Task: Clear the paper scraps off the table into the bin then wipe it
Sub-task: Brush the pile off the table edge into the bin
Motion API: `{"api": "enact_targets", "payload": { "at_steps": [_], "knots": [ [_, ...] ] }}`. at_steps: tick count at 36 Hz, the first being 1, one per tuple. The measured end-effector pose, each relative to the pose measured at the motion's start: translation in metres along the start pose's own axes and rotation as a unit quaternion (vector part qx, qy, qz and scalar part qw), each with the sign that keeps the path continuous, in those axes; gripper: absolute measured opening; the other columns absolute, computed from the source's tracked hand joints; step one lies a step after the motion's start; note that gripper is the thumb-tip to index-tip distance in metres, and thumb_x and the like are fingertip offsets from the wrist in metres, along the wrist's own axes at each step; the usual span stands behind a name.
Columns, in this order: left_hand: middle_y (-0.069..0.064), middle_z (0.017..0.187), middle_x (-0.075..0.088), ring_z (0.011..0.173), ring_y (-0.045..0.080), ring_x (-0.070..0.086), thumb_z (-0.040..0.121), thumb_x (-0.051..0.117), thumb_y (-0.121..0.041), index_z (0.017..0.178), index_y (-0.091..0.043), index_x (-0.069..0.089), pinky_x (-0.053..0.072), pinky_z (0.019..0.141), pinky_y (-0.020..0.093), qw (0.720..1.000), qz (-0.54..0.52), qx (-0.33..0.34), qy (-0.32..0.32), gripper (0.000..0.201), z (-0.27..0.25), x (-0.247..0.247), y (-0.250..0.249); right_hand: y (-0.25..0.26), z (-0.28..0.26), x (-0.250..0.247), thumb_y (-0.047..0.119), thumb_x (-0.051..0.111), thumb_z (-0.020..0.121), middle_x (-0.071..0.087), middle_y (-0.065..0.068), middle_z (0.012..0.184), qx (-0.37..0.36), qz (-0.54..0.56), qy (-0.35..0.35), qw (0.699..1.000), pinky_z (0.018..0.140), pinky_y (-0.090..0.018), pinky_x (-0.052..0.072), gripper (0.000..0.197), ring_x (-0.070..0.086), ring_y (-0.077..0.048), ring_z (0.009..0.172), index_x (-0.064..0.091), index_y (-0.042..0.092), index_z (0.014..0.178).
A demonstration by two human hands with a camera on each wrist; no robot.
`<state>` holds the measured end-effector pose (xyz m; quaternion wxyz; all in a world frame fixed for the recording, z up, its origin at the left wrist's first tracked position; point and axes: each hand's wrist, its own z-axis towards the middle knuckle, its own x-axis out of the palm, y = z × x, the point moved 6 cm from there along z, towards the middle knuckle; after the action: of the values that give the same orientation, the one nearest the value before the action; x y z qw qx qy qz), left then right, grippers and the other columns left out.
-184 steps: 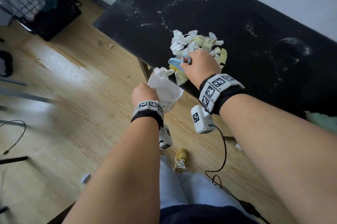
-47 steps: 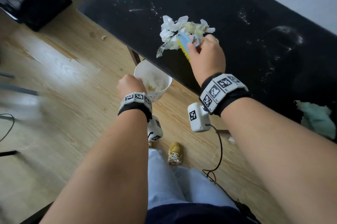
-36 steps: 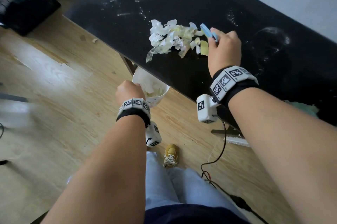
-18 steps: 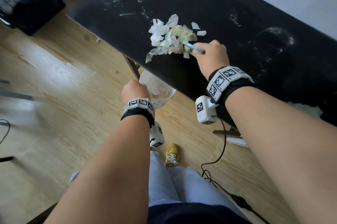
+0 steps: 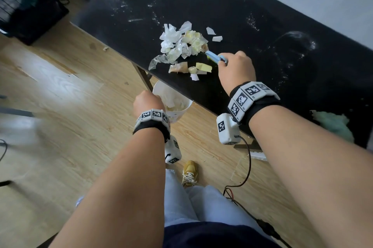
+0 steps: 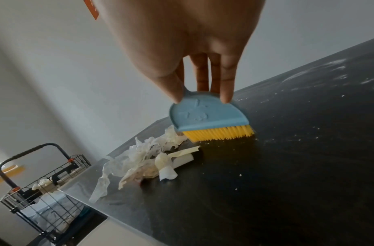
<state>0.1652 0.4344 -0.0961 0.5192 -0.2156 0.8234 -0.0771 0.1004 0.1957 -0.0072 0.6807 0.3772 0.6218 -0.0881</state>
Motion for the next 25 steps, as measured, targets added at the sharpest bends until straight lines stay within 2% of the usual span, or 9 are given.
{"api": "enact_targets", "payload": {
  "at_steps": [4,8,13,16,19,22,24,25],
  "knots": [
    [0.023,0.096,0.067,0.091,0.037,0.065,0.094,0.047,-0.011,0.09,0.009,0.064,0.043,0.063,0.033,1.0,-0.005,-0.002,0.003,0.026,-0.001,0.003,0.0,0.002,-0.001,0.002,0.03,0.042,0.1,0.053,-0.007,0.113,0.007,-0.003,0.021,1.0,0.074,-0.03,0.041,0.031,0.054,-0.024,0.103,0.061,0.021,0.123],
    [0.023,0.097,0.066,0.091,0.037,0.064,0.094,0.048,-0.012,0.082,0.004,0.061,0.042,0.063,0.033,1.0,-0.01,0.002,0.004,0.024,0.001,0.003,0.0,0.016,-0.003,0.007,0.031,0.043,0.099,0.046,-0.003,0.094,-0.006,0.011,0.04,0.999,0.07,-0.031,0.037,0.03,0.05,-0.019,0.086,0.065,0.013,0.11],
    [0.023,0.097,0.067,0.092,0.037,0.064,0.094,0.048,-0.012,0.071,0.001,0.054,0.041,0.062,0.033,1.0,-0.018,0.002,-0.002,0.027,0.002,0.001,0.001,0.033,-0.009,0.011,0.031,0.044,0.098,0.053,-0.004,0.09,-0.026,0.024,0.066,0.997,0.068,-0.031,0.04,0.027,0.057,-0.022,0.083,0.063,0.013,0.093],
    [0.023,0.098,0.067,0.092,0.037,0.065,0.094,0.048,-0.012,0.07,-0.001,0.049,0.041,0.062,0.033,1.0,-0.023,0.001,-0.006,0.026,0.002,0.0,0.002,0.04,-0.013,0.013,0.031,0.046,0.097,0.054,-0.001,0.08,-0.038,0.026,0.078,0.996,0.065,-0.03,0.039,0.026,0.055,-0.021,0.076,0.054,0.016,0.076],
    [0.022,0.095,0.066,0.091,0.037,0.064,0.095,0.048,-0.013,0.072,0.001,0.054,0.04,0.062,0.033,1.0,-0.023,0.001,-0.007,0.027,0.003,-0.002,0.003,0.046,-0.019,0.015,0.029,0.049,0.095,0.047,0.004,0.062,-0.041,0.032,0.093,0.994,0.063,-0.029,0.04,0.038,0.055,-0.022,0.07,0.042,0.02,0.059],
    [0.02,0.09,0.063,0.079,0.034,0.059,0.095,0.048,-0.013,0.059,-0.003,0.042,0.039,0.061,0.032,1.0,-0.022,-0.003,-0.011,0.037,0.006,-0.004,0.004,0.051,-0.022,0.017,0.029,0.051,0.093,0.048,0.004,0.06,-0.042,0.042,0.105,0.993,0.061,-0.03,0.044,0.039,0.058,-0.022,0.068,0.041,0.021,0.057],
    [0.02,0.089,0.063,0.079,0.035,0.058,0.094,0.048,-0.012,0.061,-0.002,0.046,0.039,0.062,0.032,1.0,-0.026,-0.008,-0.013,0.034,0.008,-0.005,0.006,0.052,-0.023,0.014,0.03,0.051,0.092,0.052,0.002,0.062,-0.044,0.052,0.095,0.993,0.061,-0.03,0.045,0.034,0.059,-0.023,0.068,0.047,0.017,0.061],
    [0.018,0.083,0.061,0.078,0.035,0.057,0.094,0.048,-0.012,0.063,-0.001,0.048,0.038,0.062,0.032,0.999,-0.03,-0.011,-0.013,0.033,0.009,-0.006,0.007,0.052,-0.022,0.011,0.031,0.051,0.092,0.054,0.001,0.065,-0.042,0.06,0.082,0.994,0.061,-0.03,0.046,0.031,0.06,-0.022,0.069,0.05,0.015,0.066]
  ]
}}
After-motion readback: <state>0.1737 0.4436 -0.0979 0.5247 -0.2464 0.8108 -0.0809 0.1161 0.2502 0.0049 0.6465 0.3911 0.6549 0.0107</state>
